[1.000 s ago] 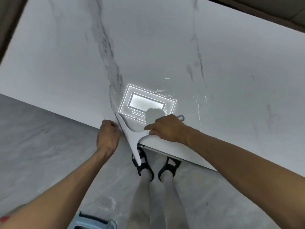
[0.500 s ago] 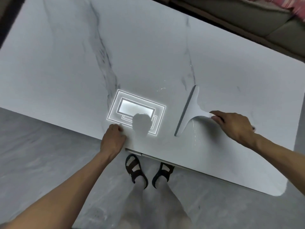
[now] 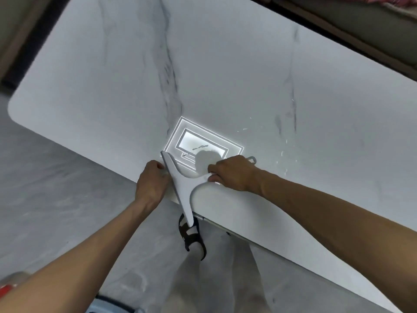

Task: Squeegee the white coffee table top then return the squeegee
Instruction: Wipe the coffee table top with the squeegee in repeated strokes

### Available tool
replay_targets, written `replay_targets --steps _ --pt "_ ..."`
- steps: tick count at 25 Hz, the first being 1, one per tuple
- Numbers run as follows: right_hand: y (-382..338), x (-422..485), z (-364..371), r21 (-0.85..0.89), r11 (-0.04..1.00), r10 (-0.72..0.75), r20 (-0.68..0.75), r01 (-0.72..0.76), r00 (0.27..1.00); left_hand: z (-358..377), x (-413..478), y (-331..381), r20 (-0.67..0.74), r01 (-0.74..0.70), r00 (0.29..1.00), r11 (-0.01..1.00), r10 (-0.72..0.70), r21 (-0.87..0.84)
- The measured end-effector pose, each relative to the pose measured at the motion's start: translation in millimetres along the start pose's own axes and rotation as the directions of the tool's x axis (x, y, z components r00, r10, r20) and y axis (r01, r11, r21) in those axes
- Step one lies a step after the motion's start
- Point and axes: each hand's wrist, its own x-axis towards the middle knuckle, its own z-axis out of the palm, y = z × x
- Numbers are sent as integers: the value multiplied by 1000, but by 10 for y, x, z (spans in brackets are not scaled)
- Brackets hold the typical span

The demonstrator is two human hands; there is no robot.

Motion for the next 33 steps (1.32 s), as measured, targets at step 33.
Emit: replay_targets --steps 33 --pt "2493 -2046 -348 507 691 646 -112 -516 755 1376 -50 2336 359 -434 900 600 249 672"
